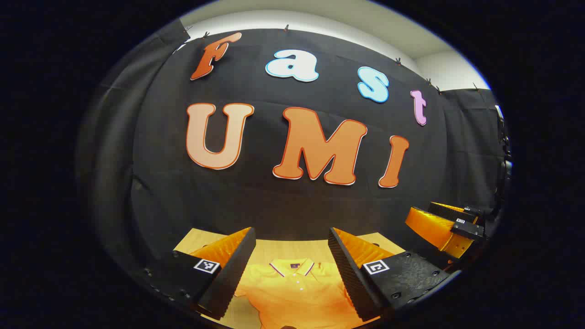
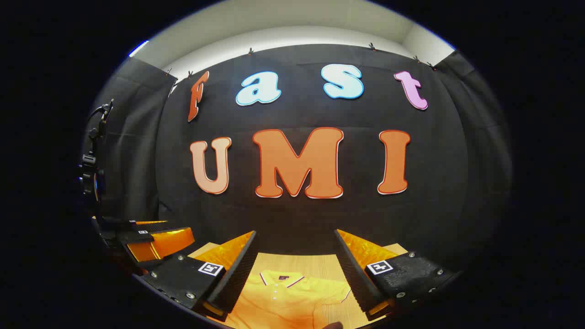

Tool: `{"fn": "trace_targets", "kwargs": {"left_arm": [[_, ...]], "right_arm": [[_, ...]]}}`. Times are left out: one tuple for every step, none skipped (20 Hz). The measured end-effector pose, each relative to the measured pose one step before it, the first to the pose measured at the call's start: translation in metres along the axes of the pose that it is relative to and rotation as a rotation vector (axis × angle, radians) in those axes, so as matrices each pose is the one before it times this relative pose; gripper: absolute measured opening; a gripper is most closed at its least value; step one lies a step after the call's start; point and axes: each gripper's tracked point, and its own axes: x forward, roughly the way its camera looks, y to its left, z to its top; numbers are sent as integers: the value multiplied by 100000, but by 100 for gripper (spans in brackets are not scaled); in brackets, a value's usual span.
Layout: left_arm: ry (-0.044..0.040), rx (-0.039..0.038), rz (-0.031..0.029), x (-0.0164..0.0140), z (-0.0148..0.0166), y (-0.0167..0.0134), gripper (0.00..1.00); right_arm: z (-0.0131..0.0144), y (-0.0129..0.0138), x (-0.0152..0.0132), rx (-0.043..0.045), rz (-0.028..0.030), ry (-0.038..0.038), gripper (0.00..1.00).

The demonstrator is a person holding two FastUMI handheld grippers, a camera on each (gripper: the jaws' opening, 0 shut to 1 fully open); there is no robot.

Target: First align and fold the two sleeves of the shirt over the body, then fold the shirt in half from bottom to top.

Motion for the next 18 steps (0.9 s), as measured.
{"fn": "trace_targets", "kwargs": {"left_arm": [[451, -185, 3641, -353, -715, 967, 98], [-769, -1107, 4073, -195, -760, 930, 98], [209, 486, -438, -166, -306, -74, 98], [-1978, 751, 953, -144, 161, 251, 98], [-1946, 913, 1112, -141, 332, 89, 98], [-1628, 704, 1028, -331, 229, 53, 98], [-979, 92, 81, -388, 333, -290, 98], [-3078, -4509, -15, -764, 302, -485, 98], [-3166, -6131, -1238, -561, 399, -460, 98], [416, -3017, -418, -8, -543, -17, 98], [2428, 28, 549, -126, -731, 157, 98], [2190, 2637, 1169, -232, -1015, 366, 98], [1295, 3823, 969, -69, -533, 245, 98], [750, 5615, 652, -219, -391, 261, 98], [-44, 5170, -732, -452, -386, -219, 98], [-827, 1932, -1075, -717, -134, -66, 98], [-566, -489, -1078, -274, 51, -123, 98], [-245, -242, -885, -310, -93, -159, 98]], "right_arm": [[-709, 211, 54, -247, 1570, 2129, 98], [-1389, -907, 13, -2699, -2583, 3247, 98], [-396, -255, 26, -2417, -767, -68, 98], [12, -233, 36, -2316, -388, -1802, 99], [145, -376, -235, -1098, -770, -2130, 99], [231, -210, -136, 368, -98, -2276, 99], [63, 131, -46, 765, 1009, -1325, 98], [126, -368, -188, 1848, 219, -3049, 98], [-326, -142, -66, 2559, 246, -259, 98], [-209, 219, -80, 2432, 1031, 23, 94], [-46, -151, -68, 2018, 63, -172, 98], [-49, -246, -50, 847, -381, -125, 98], [-245, -259, -32, -214, -647, 280, 98], [-349, -276, -70, -1188, -870, 956, 100], [-749, -745, -101, -2405, -2103, 2191, 99], [-1017, -825, -56, -1954, -2605, 2922, 99], [-515, -417, 5, -667, -1195, 1320, 99], [-692, -567, 116, -526, -1733, 1705, 99]]}}
